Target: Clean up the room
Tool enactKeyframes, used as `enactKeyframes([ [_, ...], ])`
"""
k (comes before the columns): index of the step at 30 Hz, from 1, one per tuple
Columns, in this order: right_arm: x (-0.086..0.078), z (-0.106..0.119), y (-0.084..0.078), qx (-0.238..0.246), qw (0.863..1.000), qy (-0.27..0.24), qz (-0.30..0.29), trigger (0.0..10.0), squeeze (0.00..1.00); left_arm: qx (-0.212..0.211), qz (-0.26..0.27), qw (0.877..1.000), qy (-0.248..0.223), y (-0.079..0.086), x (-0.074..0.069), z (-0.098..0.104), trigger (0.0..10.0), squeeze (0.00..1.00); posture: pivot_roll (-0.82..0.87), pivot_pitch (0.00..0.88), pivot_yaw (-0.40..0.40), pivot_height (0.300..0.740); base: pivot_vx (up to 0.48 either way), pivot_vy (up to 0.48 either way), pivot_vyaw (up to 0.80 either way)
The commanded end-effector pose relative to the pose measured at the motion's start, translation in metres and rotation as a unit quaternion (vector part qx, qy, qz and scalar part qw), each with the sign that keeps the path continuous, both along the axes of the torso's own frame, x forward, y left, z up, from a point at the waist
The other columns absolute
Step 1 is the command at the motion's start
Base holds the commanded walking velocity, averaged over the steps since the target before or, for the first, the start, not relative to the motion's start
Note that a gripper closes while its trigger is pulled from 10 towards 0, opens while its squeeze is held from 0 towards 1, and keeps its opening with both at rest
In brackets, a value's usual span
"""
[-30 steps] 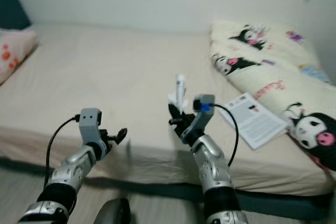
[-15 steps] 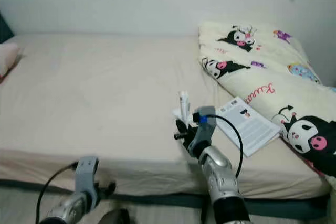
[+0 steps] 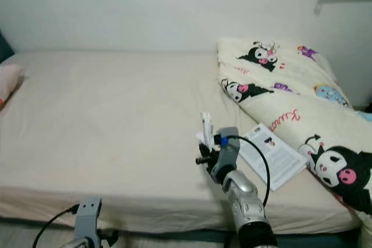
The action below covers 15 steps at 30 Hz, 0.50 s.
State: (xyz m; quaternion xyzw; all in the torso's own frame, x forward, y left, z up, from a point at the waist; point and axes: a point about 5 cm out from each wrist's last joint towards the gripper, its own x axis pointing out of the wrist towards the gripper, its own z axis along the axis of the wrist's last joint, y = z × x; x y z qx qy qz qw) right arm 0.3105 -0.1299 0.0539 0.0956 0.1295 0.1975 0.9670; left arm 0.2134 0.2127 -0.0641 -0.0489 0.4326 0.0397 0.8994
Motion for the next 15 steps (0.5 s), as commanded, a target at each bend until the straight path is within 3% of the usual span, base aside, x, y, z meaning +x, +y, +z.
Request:
enactKeyframes([
  [1,-0.001,-0.004,0.004,-0.012,1.0,0.004,0.009,0.0,0.0,0.007,0.01,1.0,0.007,0.007,-0.003,0.0,10.0,0.0,0.02,0.0,0.039,0.675,0.0,0.0,0.0],
  [4,0.0,-0.004,0.004,-0.013,1.0,0.003,0.008,0.0,0.0,0.008,0.01,1.0,0.007,0.007,-0.003,0.0,10.0,0.0,0.02,0.0,0.038,0.685,0.0,0.0,0.0],
  [6,-0.012,-0.03,-0.007,-0.054,0.997,0.05,-0.002,0.0,0.0,-0.002,0.023,1.0,0.002,0.005,0.0,0.001,10.0,0.0,0.03,0.0,0.028,0.695,0.0,0.0,0.0],
  [8,-0.016,-0.038,-0.012,-0.069,0.995,0.066,-0.006,0.0,0.0,-0.006,0.028,1.0,0.001,0.004,0.001,0.001,10.0,0.0,0.04,0.0,0.026,0.699,0.0,0.0,0.0],
  [9,-0.021,-0.047,-0.017,-0.087,0.993,0.083,-0.01,0.0,0.0,-0.011,0.032,0.999,0.0,0.003,0.002,0.001,10.0,0.0,0.04,0.0,0.024,0.704,0.0,0.0,0.0],
  [10,-0.029,-0.057,-0.023,-0.138,0.985,0.102,-0.002,0.0,0.0,-0.012,0.033,0.999,0.007,0.002,0.0,0.0,10.0,0.0,0.03,0.0,0.02,0.704,-0.292,0.0,0.0],
  [11,-0.029,-0.057,-0.023,-0.138,0.985,0.102,-0.002,0.0,0.0,-0.012,0.033,0.999,0.007,0.002,0.0,0.0,10.0,0.0,0.03,0.0,0.02,0.704,-0.292,0.0,0.0],
  [12,-0.05,-0.082,-0.036,-0.211,0.963,0.163,0.03,0.0,0.0,-0.011,0.027,0.999,0.016,-0.001,-0.002,-0.002,10.0,0.0,0.03,0.0,0.019,0.704,-0.469,0.0,0.0],
  [13,-0.06,-0.091,-0.045,-0.227,0.954,0.192,0.026,10.0,0.0,-0.011,0.026,0.999,0.019,-0.002,-0.003,-0.003,10.0,0.0,0.03,0.0,0.017,0.704,-0.469,0.0,0.0],
  [15,-0.067,-0.097,-0.05,-0.24,0.947,0.211,0.026,10.0,0.0,-0.011,0.026,0.999,0.02,-0.003,-0.004,-0.004,10.0,0.0,0.03,0.0,0.016,0.704,-0.469,0.0,0.0],
])
